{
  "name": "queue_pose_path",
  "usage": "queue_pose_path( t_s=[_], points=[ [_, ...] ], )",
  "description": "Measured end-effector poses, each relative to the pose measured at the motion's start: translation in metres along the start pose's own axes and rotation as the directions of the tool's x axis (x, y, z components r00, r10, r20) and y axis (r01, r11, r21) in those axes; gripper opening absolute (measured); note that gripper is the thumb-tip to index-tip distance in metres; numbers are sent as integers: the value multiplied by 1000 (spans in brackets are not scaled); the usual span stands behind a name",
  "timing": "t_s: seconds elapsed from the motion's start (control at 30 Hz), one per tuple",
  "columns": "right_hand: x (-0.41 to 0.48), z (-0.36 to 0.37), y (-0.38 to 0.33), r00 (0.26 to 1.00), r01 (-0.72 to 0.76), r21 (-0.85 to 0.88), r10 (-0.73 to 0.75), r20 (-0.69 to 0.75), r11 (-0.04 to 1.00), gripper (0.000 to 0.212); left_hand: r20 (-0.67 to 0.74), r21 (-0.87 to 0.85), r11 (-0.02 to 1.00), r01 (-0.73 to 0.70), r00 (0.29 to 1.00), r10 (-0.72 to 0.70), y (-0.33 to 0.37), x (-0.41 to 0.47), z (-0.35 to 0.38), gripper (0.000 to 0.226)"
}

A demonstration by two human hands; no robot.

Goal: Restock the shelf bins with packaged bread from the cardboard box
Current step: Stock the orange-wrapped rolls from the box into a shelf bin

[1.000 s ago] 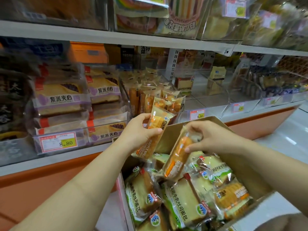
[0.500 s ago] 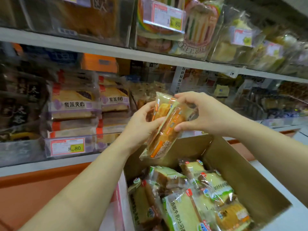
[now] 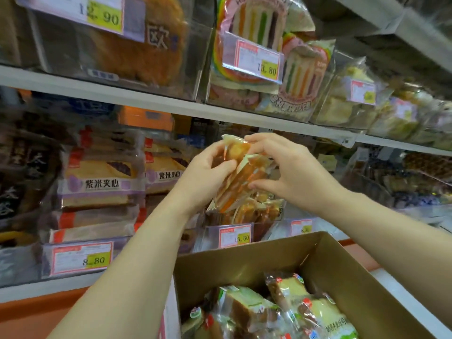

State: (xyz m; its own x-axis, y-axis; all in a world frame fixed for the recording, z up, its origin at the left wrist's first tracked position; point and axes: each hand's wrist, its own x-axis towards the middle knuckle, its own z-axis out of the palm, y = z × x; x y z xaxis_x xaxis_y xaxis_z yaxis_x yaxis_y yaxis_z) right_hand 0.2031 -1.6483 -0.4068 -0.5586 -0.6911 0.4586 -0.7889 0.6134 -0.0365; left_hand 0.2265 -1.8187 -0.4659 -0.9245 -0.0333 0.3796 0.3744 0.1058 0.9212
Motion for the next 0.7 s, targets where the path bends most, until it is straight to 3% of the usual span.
queue_pose_path(
  t_s=[0.23, 0.47, 0.7],
  points=[
    [28, 26, 28, 993, -55, 11, 53, 109, 998, 49, 14, 374, 927, 3, 1000, -9, -18, 35, -19, 33],
    [41, 42, 53, 976, -56, -12, 57, 211, 998, 53, 36, 538, 843, 3, 999, -26, -33, 56, -21, 34],
    [59, 84, 47, 968, -16, -78, 35, 249, 997, 62, -67, 679, 716, 161, 985, -158, -53, 62, -31, 37]
  ],
)
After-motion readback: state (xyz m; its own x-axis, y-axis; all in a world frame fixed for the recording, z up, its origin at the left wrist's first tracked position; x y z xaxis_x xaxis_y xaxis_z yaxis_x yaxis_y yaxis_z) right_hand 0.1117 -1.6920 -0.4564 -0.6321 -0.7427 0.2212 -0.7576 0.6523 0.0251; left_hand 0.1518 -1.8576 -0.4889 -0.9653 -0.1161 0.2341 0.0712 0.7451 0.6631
